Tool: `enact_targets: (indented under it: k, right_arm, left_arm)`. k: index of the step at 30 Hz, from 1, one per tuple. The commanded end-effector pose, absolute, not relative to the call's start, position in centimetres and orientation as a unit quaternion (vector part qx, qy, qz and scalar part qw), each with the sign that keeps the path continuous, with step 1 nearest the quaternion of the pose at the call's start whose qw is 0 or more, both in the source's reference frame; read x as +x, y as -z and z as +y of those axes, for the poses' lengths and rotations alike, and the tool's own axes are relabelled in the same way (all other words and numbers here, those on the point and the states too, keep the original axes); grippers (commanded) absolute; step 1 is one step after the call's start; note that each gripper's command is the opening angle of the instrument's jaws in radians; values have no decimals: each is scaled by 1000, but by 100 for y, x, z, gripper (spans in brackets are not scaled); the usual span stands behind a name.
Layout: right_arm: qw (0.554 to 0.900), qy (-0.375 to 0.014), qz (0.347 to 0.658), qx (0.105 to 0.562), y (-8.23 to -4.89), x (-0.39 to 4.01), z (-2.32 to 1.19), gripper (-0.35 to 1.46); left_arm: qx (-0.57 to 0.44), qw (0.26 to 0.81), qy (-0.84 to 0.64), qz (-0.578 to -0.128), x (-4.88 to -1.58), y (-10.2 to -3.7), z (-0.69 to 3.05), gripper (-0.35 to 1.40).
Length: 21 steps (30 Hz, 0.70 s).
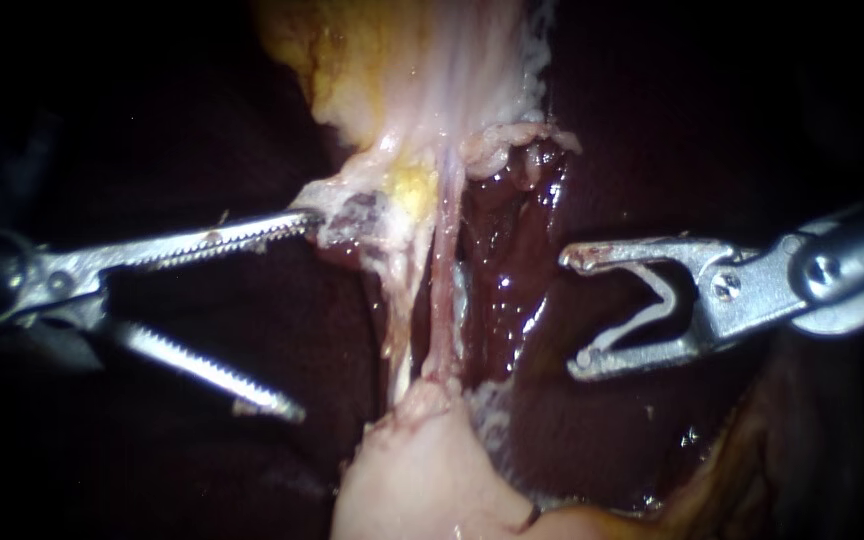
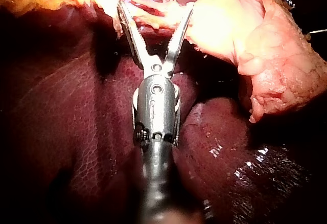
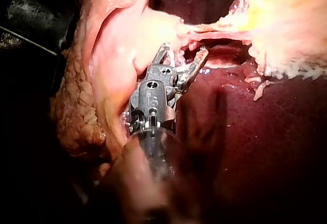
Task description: Grabbing gallbladder
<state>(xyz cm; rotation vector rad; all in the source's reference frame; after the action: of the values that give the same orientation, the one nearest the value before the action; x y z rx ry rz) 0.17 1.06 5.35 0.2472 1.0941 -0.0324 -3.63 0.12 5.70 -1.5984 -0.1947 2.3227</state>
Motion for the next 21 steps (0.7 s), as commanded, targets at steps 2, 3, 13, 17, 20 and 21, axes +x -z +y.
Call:
enact_targets:
  k: [2, 3, 13, 17, 20, 21]
  right_arm:
    - [847, 15, 519, 117, -534, 17, 106, 50]
    - [847, 15, 519, 117, -534, 17, 105, 50]
    - [847, 16, 519, 118, -534, 17, 105, 50]
    - [847, 16, 519, 118, -533, 16, 104, 50]
    - [847, 16, 519, 118, -533, 16, 104, 50]
    - [847, 16, 519, 118, -533, 16, 104, 50]
  left_arm:
    - [-557, 168, -810, -73, -361, -568, 13, 98]
    - [-554, 182, -808, -78, -361, -567, 14, 98]
    - [-517, 304, -798, -65, -355, -551, 46, 86]
    - [-507, 333, -792, -69, -358, -559, 55, 73]
    - [-494, 352, -791, -77, -361, -568, 57, 57]
    - [-489, 356, -793, -81, -362, -571, 57, 56]
